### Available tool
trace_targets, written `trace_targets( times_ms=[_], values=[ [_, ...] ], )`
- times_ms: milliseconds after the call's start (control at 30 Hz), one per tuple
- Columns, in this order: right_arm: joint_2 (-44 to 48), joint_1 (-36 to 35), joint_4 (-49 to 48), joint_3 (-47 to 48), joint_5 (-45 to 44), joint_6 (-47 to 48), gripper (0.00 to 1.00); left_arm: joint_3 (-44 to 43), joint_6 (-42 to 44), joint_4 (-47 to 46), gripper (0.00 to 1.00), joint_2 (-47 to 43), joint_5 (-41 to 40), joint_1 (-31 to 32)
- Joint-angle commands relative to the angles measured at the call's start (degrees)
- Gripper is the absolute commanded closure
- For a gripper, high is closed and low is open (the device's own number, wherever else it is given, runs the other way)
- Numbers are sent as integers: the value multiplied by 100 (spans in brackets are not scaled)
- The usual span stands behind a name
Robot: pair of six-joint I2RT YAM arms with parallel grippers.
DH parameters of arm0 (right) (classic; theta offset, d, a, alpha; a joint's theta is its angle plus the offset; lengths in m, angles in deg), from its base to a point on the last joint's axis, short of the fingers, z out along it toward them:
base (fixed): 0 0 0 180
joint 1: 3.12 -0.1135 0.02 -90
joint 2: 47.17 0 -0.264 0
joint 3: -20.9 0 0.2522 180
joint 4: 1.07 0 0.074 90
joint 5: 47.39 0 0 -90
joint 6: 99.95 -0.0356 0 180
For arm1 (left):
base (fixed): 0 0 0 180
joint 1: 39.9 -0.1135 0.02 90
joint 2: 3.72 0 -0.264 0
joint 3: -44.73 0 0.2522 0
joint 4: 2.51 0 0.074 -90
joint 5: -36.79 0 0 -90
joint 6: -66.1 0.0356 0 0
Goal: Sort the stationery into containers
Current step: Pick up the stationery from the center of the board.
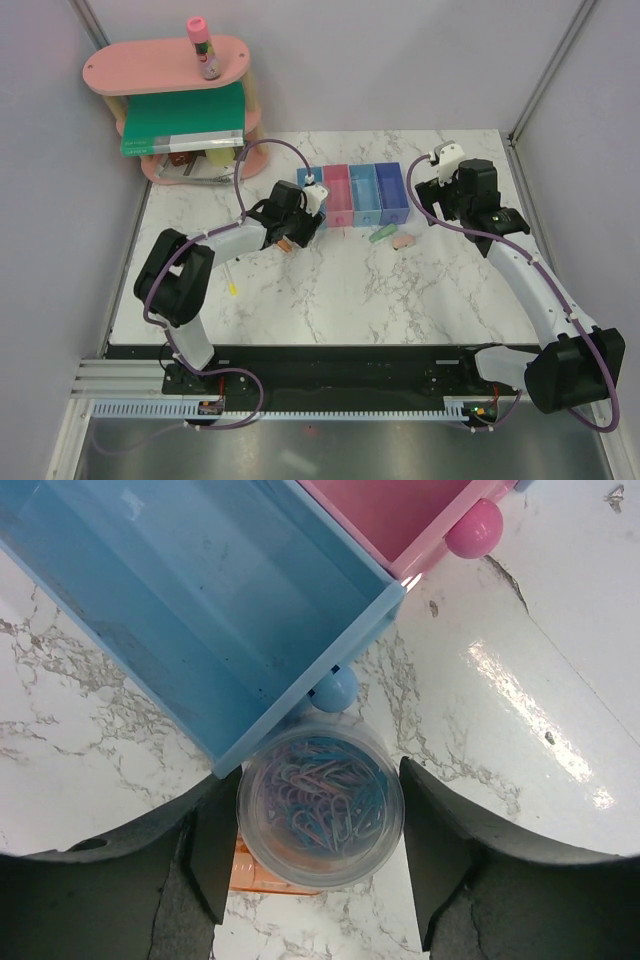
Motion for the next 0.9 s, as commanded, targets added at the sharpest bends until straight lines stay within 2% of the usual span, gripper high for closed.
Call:
trace_targets(
  times_ms=[0, 167, 233, 467, 600, 733, 867],
  values=[
    [21, 35, -59, 205, 73, -96, 2, -75, 173, 19, 47, -29, -41, -1],
    [39, 43, -41, 205, 64, -96, 2, -137, 164, 386, 54, -204, -41, -1],
    [56, 35, -15, 205, 81, -105, 2, -137, 182, 615, 61, -379, -59, -1],
    [135, 43, -6, 161, 143, -148, 2, -215, 401, 1749, 63, -1740, 213, -1],
    [162, 61, -6, 161, 169, -166, 2, -663, 419, 2216, 63, -2023, 214, -1],
    [153, 87, -6, 170, 178, -166, 2, -1296, 515, 2173, 63, -1832, 144, -1],
    [153, 113, -6, 170, 161, -166, 2, -1911, 717, 1875, 63, -1129, 20, -9]
  ],
)
